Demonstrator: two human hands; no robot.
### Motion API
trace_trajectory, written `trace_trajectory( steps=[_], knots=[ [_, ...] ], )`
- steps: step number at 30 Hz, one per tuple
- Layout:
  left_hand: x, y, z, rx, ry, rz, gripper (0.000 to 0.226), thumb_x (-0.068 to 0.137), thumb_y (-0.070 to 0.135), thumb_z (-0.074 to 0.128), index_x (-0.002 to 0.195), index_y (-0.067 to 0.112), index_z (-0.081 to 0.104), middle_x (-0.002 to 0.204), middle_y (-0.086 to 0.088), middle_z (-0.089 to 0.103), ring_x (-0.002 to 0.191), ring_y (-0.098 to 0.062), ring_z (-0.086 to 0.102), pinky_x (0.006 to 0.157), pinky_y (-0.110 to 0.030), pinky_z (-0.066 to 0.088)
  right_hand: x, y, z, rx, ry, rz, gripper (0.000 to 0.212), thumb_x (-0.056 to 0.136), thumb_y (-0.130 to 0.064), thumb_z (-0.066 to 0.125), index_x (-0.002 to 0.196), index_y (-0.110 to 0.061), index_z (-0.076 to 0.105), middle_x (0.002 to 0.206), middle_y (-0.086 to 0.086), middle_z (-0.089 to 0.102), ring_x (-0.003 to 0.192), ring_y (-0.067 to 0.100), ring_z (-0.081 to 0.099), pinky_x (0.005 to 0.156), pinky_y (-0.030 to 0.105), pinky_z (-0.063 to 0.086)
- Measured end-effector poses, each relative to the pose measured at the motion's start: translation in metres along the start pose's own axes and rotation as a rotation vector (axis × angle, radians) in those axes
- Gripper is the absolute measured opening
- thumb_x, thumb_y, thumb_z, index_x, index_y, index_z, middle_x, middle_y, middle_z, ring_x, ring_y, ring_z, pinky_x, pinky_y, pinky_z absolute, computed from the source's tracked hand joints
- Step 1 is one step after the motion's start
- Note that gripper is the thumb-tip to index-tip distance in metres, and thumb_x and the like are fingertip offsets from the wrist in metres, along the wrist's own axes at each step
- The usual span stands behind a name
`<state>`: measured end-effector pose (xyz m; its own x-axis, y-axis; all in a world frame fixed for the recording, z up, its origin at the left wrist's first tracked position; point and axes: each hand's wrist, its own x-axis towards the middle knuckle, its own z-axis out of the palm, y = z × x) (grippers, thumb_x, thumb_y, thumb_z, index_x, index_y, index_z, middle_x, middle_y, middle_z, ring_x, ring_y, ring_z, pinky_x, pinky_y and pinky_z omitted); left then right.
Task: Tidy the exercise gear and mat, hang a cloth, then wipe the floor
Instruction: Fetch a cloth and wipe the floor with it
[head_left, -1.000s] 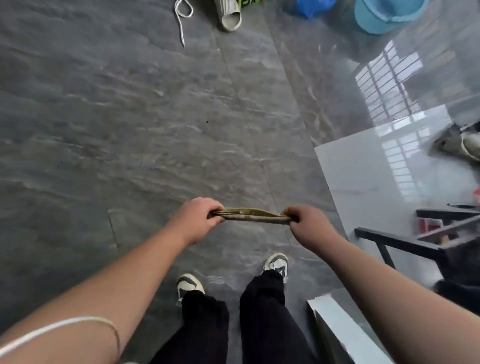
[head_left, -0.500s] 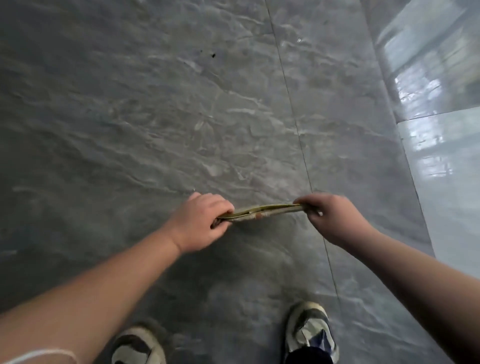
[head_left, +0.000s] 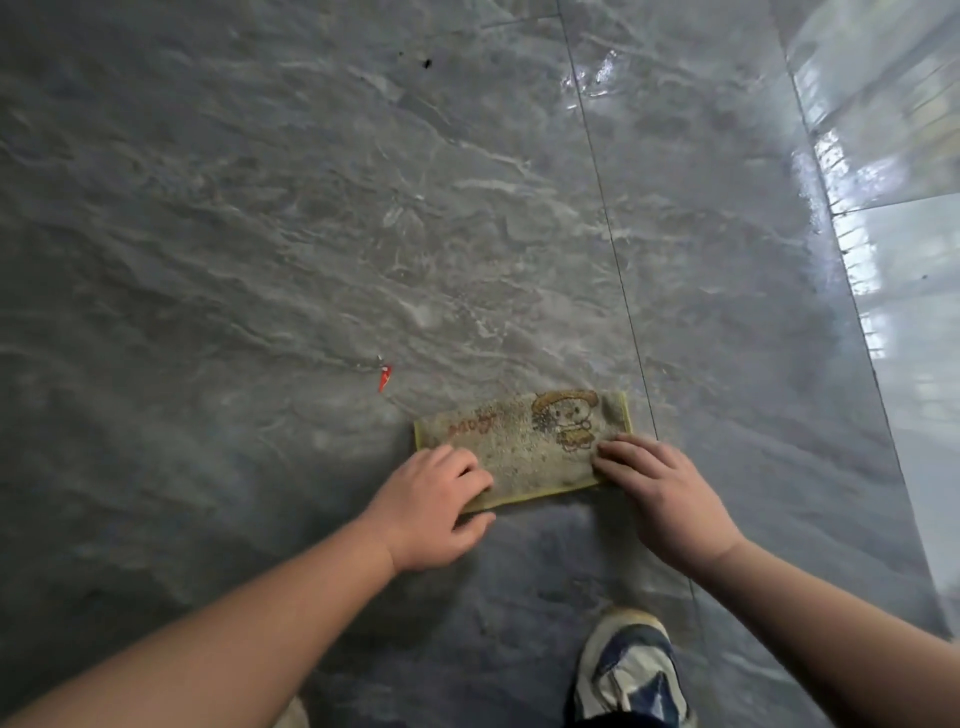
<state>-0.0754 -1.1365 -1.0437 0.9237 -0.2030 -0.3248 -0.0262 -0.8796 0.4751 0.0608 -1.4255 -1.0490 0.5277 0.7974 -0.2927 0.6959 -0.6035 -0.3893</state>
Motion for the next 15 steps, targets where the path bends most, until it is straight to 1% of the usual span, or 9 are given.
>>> trace_trajectory(
  steps=[2,3,4,5,7,9,10,12,15],
  knots=[
    [0.004,0.006,0.002,0.003,0.202,-0.019,0.02,0.085,0.034,0.056,0.098,0.02,0.062,0.097,0.002,0.059,0.09,-0.022,0.054,0.079,-0.039,0.047,0.0,-0.008,-0.008,-0.048,0.001,0.018,0.05,0.073,-0.024,0.057,0.122,-0.026,0.065,0.134,-0.005,0.059,0.129,0.025,0.05,0.1,0.048,0.04],
    [0.009,0.008,0.003,0.014,0.293,-0.045,0.02,0.084,0.027,0.056,0.101,0.018,0.063,0.1,0.0,0.06,0.093,-0.024,0.055,0.082,-0.04,0.046,0.004,-0.013,-0.012,-0.052,0.036,0.009,0.05,0.07,-0.023,0.058,0.12,-0.025,0.065,0.134,-0.004,0.059,0.13,0.025,0.049,0.1,0.048,0.039],
    [0.015,0.011,0.004,0.035,0.352,-0.09,0.026,0.084,0.024,0.056,0.108,0.016,0.062,0.108,-0.002,0.061,0.101,-0.026,0.055,0.089,-0.042,0.045,0.012,-0.018,-0.014,-0.037,0.081,-0.009,0.05,0.07,-0.021,0.059,0.119,-0.023,0.065,0.135,-0.002,0.059,0.131,0.026,0.048,0.102,0.048,0.039],
    [0.023,0.013,0.007,0.06,0.37,-0.15,0.036,0.084,0.024,0.055,0.118,0.014,0.06,0.119,-0.006,0.059,0.114,-0.028,0.052,0.099,-0.044,0.041,0.023,-0.023,-0.015,-0.012,0.121,-0.034,0.05,0.072,-0.019,0.058,0.121,-0.02,0.065,0.138,0.001,0.057,0.134,0.026,0.046,0.105,0.047,0.038],
    [0.036,0.016,0.013,0.096,0.301,-0.279,0.057,0.088,0.03,0.05,0.141,0.01,0.046,0.146,-0.012,0.045,0.14,-0.032,0.035,0.115,-0.05,0.027,0.048,-0.031,-0.009,0.004,0.14,-0.085,0.053,0.078,-0.019,0.055,0.13,-0.017,0.06,0.147,0.003,0.05,0.14,0.027,0.039,0.113,0.045,0.033],
    [0.041,0.016,0.024,0.113,0.198,-0.354,0.071,0.09,0.039,0.043,0.153,0.009,0.027,0.16,-0.015,0.024,0.15,-0.033,0.016,0.12,-0.053,0.016,0.067,-0.037,0.004,-0.062,0.084,-0.108,0.061,0.085,-0.026,0.051,0.144,-0.015,0.047,0.156,0.005,0.037,0.147,0.028,0.028,0.118,0.048,0.025],
    [0.042,0.014,0.031,0.125,0.16,-0.362,0.074,0.09,0.042,0.04,0.155,0.011,0.022,0.162,-0.015,0.018,0.15,-0.033,0.013,0.12,-0.054,0.015,0.073,-0.037,0.012,-0.113,0.045,-0.122,0.064,0.088,-0.031,0.049,0.15,-0.015,0.039,0.16,0.006,0.031,0.149,0.028,0.023,0.119,0.05,0.023],
    [0.039,0.011,0.041,0.155,0.115,-0.332,0.073,0.092,0.045,0.039,0.155,0.013,0.021,0.163,-0.013,0.017,0.15,-0.032,0.014,0.119,-0.055,0.018,0.076,-0.033,0.025,-0.22,-0.026,-0.178,0.068,0.095,-0.042,0.045,0.155,-0.017,0.027,0.163,0.004,0.023,0.151,0.027,0.018,0.119,0.054,0.02],
    [0.038,0.006,0.051,0.18,0.115,-0.286,0.071,0.092,0.046,0.038,0.154,0.016,0.024,0.163,-0.011,0.017,0.15,-0.031,0.016,0.118,-0.057,0.017,0.072,-0.024,0.033,-0.293,-0.052,-0.206,0.069,0.098,-0.051,0.04,0.157,-0.02,0.02,0.164,0.001,0.017,0.152,0.025,0.014,0.12,0.055,0.016]
  ],
)
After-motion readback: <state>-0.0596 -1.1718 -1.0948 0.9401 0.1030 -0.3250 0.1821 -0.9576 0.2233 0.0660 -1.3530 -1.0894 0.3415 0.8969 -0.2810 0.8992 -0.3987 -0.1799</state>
